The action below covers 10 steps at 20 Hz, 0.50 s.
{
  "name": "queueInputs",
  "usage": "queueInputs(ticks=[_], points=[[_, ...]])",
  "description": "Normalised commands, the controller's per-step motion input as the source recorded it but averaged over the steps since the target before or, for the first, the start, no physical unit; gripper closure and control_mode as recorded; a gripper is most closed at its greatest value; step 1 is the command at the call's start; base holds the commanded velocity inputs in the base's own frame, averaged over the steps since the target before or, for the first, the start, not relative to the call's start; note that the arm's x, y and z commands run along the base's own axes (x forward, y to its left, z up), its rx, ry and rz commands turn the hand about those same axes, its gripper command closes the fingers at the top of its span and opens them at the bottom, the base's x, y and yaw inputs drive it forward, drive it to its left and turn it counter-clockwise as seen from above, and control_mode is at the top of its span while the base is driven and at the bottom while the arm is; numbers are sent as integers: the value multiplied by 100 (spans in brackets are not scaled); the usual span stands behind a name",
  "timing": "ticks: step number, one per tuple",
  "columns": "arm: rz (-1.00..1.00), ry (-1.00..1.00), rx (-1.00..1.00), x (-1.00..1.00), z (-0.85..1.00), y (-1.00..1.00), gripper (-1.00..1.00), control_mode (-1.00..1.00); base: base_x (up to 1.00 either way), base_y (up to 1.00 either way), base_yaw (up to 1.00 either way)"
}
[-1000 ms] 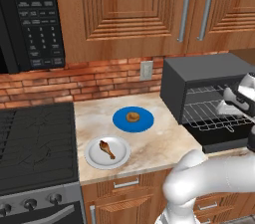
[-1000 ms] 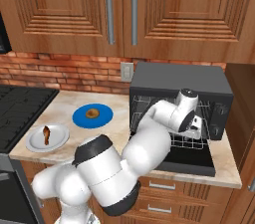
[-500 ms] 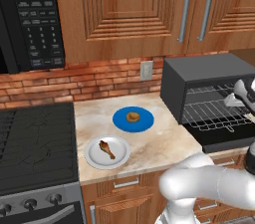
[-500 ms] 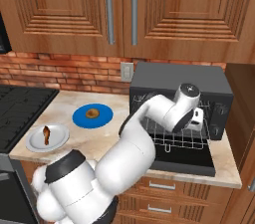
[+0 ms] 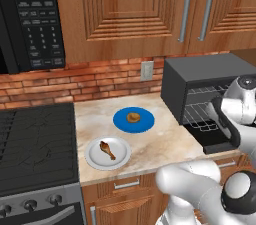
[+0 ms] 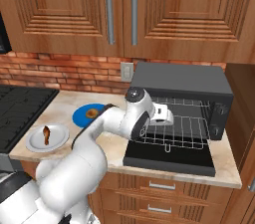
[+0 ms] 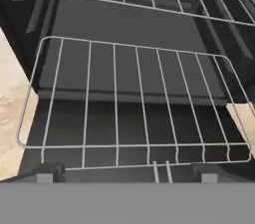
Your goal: Open the toaster oven door. Place the bread on the top rack in the toaster oven and place the chicken drumstick on the bottom rack.
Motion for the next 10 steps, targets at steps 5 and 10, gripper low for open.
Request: queueInputs(ticks=[5,10], points=[[0,1,-5,-5,7,79,-100,-100,0,0,0],[0,6,-2,0,9,84,-100,-100,0,0,0]])
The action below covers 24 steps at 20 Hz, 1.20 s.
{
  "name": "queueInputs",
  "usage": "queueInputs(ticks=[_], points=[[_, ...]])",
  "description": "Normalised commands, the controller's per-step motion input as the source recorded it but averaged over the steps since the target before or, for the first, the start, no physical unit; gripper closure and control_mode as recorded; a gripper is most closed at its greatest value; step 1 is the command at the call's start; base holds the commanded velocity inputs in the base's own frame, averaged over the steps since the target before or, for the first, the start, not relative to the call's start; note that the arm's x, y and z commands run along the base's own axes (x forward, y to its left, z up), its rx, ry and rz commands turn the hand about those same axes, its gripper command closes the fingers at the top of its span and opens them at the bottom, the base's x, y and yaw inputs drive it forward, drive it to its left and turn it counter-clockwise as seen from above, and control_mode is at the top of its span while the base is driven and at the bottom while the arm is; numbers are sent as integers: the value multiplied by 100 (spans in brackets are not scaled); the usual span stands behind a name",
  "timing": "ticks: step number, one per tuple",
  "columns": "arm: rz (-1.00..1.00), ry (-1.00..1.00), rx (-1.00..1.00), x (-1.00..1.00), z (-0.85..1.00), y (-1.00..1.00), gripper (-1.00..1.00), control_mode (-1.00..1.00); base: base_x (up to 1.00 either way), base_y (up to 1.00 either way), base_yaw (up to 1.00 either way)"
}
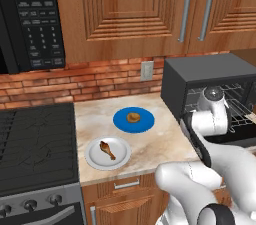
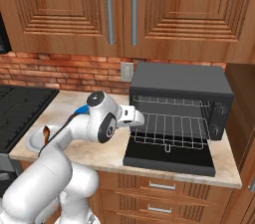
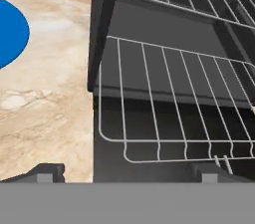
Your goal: Open the toaster oven door. Place the bread on the top rack in the toaster oven and place the chicken drumstick on the bottom rack.
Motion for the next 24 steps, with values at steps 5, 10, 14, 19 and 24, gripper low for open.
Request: queueInputs(ticks=[5,10,14,19,24], points=[[0,14,0,0,9,81,-100,-100,0,0,0],[1,20,1,0,9,80,-100,-100,0,0,0],[2,21,12,-5,16,64,-100,-100,0,0,0],[0,26,18,-9,15,56,-100,-100,0,0,0],[0,22,21,-14,8,53,-100,-100,0,0,0]])
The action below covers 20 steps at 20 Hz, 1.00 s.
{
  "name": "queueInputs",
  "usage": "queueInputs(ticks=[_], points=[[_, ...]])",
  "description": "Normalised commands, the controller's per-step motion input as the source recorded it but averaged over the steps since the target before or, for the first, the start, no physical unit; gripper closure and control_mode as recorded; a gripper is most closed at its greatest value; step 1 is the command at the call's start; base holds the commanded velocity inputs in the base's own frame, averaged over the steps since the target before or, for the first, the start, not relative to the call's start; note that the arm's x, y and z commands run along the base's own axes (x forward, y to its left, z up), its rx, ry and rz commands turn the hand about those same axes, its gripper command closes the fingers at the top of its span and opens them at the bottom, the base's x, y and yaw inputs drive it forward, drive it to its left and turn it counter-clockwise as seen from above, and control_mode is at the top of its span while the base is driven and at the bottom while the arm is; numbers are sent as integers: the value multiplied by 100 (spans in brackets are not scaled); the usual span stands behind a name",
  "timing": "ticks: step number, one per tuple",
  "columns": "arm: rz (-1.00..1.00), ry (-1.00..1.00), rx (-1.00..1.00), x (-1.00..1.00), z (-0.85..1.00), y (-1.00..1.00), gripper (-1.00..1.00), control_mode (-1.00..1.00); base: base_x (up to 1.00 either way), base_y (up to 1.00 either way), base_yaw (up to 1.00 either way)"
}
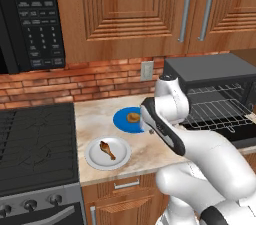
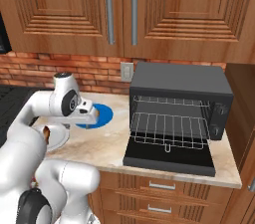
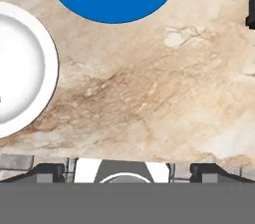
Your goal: Open the toaster oven door. Place the bread on the top rack in the toaster oven and place the chicken drumstick on the bottom rack.
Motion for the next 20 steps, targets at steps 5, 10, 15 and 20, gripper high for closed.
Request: queueInputs(ticks=[5,10,15,20], points=[[-2,14,13,-21,2,54,-100,-100,0,0,0],[0,-5,6,-17,0,53,-100,-100,0,0,0],[0,-23,0,-16,-7,60,-100,-100,0,0,0],[0,-14,-1,0,-7,56,-100,-100,0,0,0]])
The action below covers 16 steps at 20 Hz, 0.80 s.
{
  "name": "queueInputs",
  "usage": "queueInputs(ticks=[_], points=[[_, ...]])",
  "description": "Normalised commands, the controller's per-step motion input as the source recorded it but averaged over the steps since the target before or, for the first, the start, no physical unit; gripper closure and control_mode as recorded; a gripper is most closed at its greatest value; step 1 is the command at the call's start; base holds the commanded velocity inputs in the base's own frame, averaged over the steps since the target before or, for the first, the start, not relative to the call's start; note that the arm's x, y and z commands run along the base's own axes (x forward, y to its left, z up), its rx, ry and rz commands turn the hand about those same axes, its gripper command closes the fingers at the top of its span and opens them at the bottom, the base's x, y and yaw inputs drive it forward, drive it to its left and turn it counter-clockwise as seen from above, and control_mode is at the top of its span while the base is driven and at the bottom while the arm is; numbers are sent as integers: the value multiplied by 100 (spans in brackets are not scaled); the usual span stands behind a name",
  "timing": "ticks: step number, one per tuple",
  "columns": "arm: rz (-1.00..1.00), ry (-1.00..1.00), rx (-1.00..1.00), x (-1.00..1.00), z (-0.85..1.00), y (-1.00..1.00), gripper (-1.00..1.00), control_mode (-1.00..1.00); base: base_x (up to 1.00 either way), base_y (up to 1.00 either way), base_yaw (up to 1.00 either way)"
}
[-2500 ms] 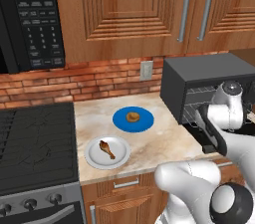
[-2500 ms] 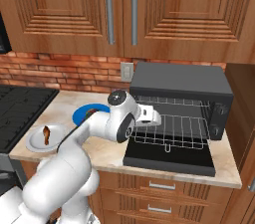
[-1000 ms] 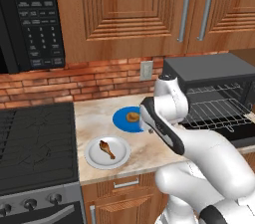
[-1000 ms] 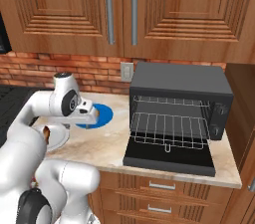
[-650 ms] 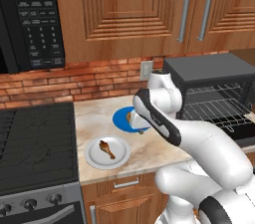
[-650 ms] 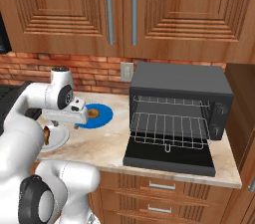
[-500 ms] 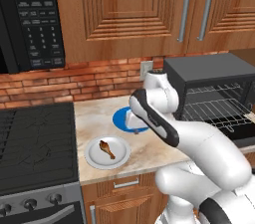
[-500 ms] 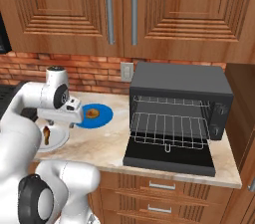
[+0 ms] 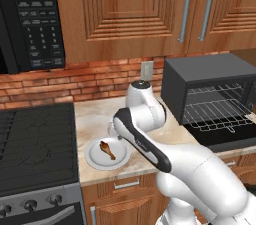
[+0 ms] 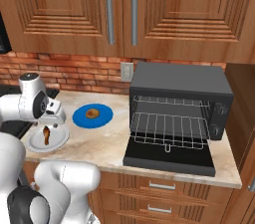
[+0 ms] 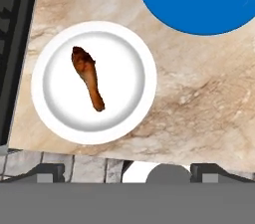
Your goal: Open the toaster oven door. Place the bread on the top rack in the toaster oven and place the chicken drumstick on the bottom rack.
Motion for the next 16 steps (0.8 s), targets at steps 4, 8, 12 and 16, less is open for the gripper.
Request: queueInputs(ticks=[4,8,12,16], points=[[7,-2,0,10,-4,34,-100,-100,0,0,0],[11,0,0,12,-13,32,-100,-100,0,0,0],[4,0,0,16,-32,46,-100,-100,0,0,0],[2,-5,-4,19,-23,38,-100,-100,0,0,0]])
